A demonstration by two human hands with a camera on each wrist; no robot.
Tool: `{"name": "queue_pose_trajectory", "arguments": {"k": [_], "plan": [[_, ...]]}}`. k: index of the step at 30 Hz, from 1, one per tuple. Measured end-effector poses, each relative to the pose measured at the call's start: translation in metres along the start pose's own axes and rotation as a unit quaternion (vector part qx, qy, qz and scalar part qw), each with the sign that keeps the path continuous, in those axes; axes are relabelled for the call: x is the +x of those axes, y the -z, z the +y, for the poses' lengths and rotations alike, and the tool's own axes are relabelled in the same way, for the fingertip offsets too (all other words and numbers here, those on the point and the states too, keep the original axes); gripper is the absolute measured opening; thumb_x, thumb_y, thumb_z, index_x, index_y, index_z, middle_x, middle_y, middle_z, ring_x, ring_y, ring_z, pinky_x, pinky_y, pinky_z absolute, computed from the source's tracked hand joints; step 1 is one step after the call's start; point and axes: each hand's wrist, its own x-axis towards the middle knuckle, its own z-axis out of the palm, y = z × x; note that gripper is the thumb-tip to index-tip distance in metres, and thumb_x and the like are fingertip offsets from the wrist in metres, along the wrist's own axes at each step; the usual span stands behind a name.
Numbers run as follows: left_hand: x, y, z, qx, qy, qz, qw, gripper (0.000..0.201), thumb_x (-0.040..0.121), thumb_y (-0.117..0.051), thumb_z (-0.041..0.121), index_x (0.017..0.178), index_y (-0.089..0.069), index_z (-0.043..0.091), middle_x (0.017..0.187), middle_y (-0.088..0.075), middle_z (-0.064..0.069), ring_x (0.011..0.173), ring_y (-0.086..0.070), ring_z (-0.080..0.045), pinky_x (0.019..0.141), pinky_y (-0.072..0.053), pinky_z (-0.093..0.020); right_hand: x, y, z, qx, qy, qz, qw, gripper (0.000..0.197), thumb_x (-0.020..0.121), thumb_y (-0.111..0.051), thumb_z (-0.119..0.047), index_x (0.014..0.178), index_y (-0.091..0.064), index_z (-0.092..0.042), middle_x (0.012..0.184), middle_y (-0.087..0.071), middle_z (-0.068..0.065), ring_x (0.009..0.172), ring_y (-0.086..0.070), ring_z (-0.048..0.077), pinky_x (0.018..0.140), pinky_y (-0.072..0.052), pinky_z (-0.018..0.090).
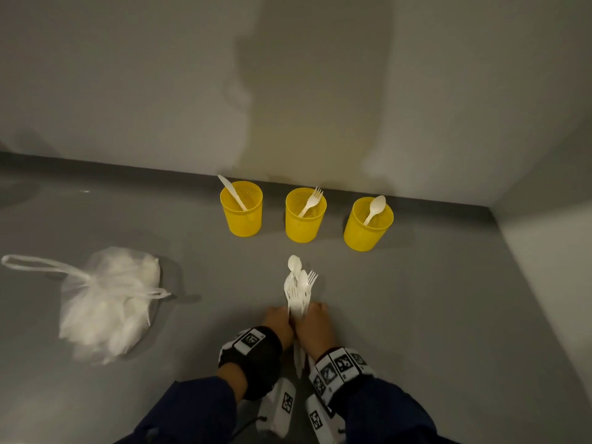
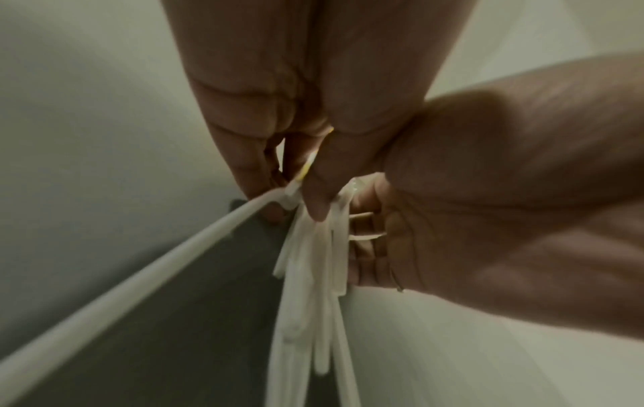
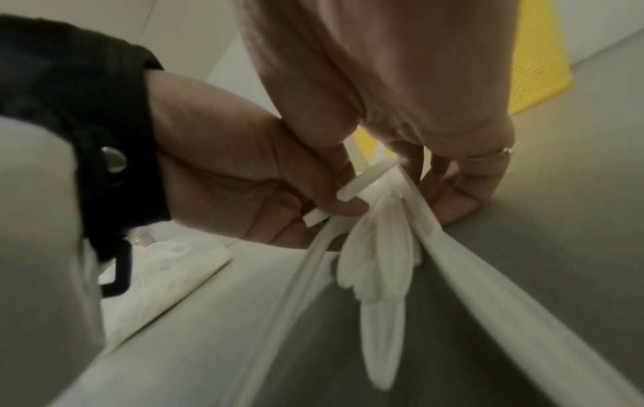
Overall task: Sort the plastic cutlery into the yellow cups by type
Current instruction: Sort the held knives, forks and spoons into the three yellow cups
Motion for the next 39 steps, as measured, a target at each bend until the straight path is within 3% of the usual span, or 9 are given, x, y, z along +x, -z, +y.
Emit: {"name": "queue_pose_trajectory", "arguments": {"k": [7,13,17,19,23,29,33,36,39], "plan": [[-0.002,0.002,-0.001,-0.101,-0.041,-0.010,0.994,0.029,0.094,-0.037,0.004,0.116,-0.053,-0.005,0.127,-0.055,-0.021,0.120,-0.051,-0.030,0.098,-0.039,-0.032,0.013,-0.022,0.006,0.083,-0.016,0.040,0.996,0.067,0.066,-0.036,-0.052,0.103,-0.061,-0.003,0.103,-0.063,0.020,0.089,-0.064,0.029,0.073,-0.050,0.030],[-0.001,-0.001,-0.008,-0.158,-0.068,-0.028,0.985,0.031,0.093,-0.038,0.003,0.123,-0.047,-0.001,0.131,-0.052,-0.017,0.124,-0.047,-0.028,0.100,-0.036,-0.029,-0.005,-0.011,-0.009,0.151,0.014,0.061,0.987,0.025,0.089,-0.049,-0.017,0.108,-0.059,-0.005,0.100,-0.065,0.011,0.093,-0.062,0.025,0.078,-0.047,0.030],[-0.004,0.000,-0.003,-0.147,-0.116,-0.022,0.982,0.025,0.089,-0.042,0.000,0.109,-0.057,-0.007,0.114,-0.061,-0.021,0.111,-0.056,-0.030,0.094,-0.043,-0.030,-0.005,-0.009,-0.009,0.194,0.004,0.073,0.978,0.029,0.092,-0.046,-0.013,0.118,-0.054,-0.005,0.109,-0.064,0.015,0.100,-0.061,0.026,0.090,-0.049,0.039],[-0.003,-0.001,-0.002,-0.149,-0.127,-0.007,0.981,0.022,0.086,-0.044,-0.001,0.100,-0.059,-0.010,0.106,-0.062,-0.029,0.105,-0.059,-0.037,0.092,-0.047,-0.038,-0.005,-0.004,-0.008,0.264,-0.006,0.070,0.962,0.029,0.094,-0.045,-0.011,0.121,-0.050,-0.001,0.107,-0.061,0.014,0.097,-0.059,0.023,0.084,-0.050,0.034],[-0.012,-0.003,0.002,-0.134,-0.173,-0.027,0.975,0.036,0.090,-0.043,0.002,0.126,-0.048,-0.003,0.126,-0.049,-0.015,0.117,-0.049,-0.024,0.089,-0.036,-0.014,-0.010,0.009,-0.003,0.384,-0.006,0.043,0.922,0.022,0.094,-0.050,-0.012,0.115,-0.054,-0.005,0.090,-0.064,0.007,0.082,-0.063,0.017,0.070,-0.052,0.019],[-0.008,0.003,-0.002,0.058,-0.217,-0.066,0.972,0.072,0.075,-0.028,0.060,0.125,-0.055,0.015,0.138,-0.049,-0.004,0.128,-0.042,-0.024,0.111,-0.027,-0.034,-0.018,0.028,0.015,0.494,-0.083,0.003,0.865,0.013,0.091,-0.055,-0.016,0.097,-0.061,-0.006,0.076,-0.065,0.011,0.060,-0.065,0.018,0.056,-0.054,0.028],[0.007,0.028,0.002,-0.049,-0.236,-0.066,0.968,0.052,0.078,-0.048,0.038,0.115,-0.062,0.003,0.125,-0.060,-0.015,0.119,-0.054,-0.026,0.108,-0.035,-0.034,-0.032,0.052,0.025,0.545,-0.063,0.020,0.836,0.021,0.081,-0.066,-0.017,0.097,-0.057,-0.007,0.061,-0.056,0.006,0.045,-0.055,0.019,0.044,-0.048,0.028],[0.037,0.041,0.000,0.057,-0.227,0.041,0.971,0.048,0.075,-0.050,0.027,0.117,-0.061,0.009,0.129,-0.056,-0.015,0.120,-0.050,-0.032,0.106,-0.035,-0.034,-0.048,0.072,0.027,0.561,-0.010,0.040,0.827,0.004,0.090,-0.056,-0.011,0.093,-0.055,-0.010,0.052,-0.053,0.001,0.039,-0.051,0.016,0.040,-0.046,0.025],[0.060,0.037,0.003,0.198,-0.237,0.057,0.950,0.048,0.083,-0.055,0.014,0.130,-0.049,0.014,0.147,-0.037,-0.012,0.133,-0.035,-0.031,0.112,-0.026,-0.036,-0.063,0.088,0.024,0.560,0.022,0.064,0.826,0.004,0.090,-0.055,-0.011,0.094,-0.056,-0.011,0.054,-0.055,0.000,0.040,-0.052,0.014,0.041,-0.048,0.025]]}}
